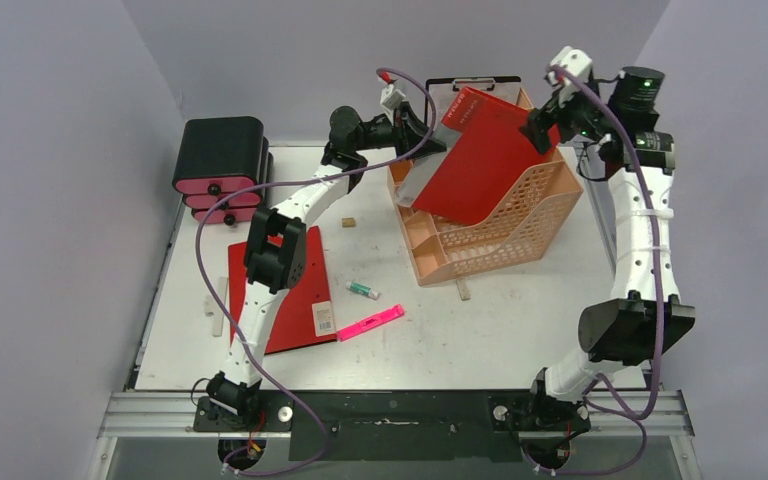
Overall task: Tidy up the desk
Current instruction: Place the folder in the storage box.
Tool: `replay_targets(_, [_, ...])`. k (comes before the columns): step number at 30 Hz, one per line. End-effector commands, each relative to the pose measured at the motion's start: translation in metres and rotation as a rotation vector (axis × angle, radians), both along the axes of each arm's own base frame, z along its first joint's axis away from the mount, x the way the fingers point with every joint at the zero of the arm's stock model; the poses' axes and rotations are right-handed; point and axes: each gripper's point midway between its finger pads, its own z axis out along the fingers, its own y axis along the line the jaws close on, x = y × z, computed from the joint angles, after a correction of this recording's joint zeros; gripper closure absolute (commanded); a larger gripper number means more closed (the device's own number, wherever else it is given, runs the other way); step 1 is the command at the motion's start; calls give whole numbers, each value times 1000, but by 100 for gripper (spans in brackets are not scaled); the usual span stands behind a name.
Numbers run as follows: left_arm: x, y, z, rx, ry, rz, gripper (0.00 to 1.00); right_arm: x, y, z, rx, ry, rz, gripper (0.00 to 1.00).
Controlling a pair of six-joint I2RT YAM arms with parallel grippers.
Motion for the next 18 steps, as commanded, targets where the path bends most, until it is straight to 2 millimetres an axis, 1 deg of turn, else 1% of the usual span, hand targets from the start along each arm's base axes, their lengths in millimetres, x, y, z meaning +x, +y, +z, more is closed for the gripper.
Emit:
replay_targets(1, [-11, 1, 25, -45, -61, -15, 80, -4, 51, -31, -189, 5, 215, 8])
replay_targets(2, [-13, 2, 26, -42, -59, -20, 77, -2, 58, -35, -209, 10, 229, 7])
replay_targets(3, [-15, 3, 26, -38, -56, -26, 74, 3, 60, -40, -226, 15, 226, 7])
replay_targets(4, [-17, 4, 26, -34, -54, -30, 71, 6, 69, -42, -234, 15, 238, 6])
replay_targets(7, [-22, 9, 26, -20, -47, -46, 57, 20, 74, -47, -242, 30, 238, 6])
replay_targets(10, [-27, 16, 24, -5, -35, -57, 51, 29, 73, -50, -251, 50, 243, 7])
replay_targets(12, [-30, 23, 24, 6, -29, -64, 48, 32, 73, -53, -258, 60, 248, 9])
replay_targets(15, [-33, 36, 22, 22, -25, -65, 45, 30, 74, -58, -273, 66, 267, 12])
replay_targets(18, [-33, 50, 21, 36, -19, -61, 44, 27, 74, -60, -277, 77, 283, 20])
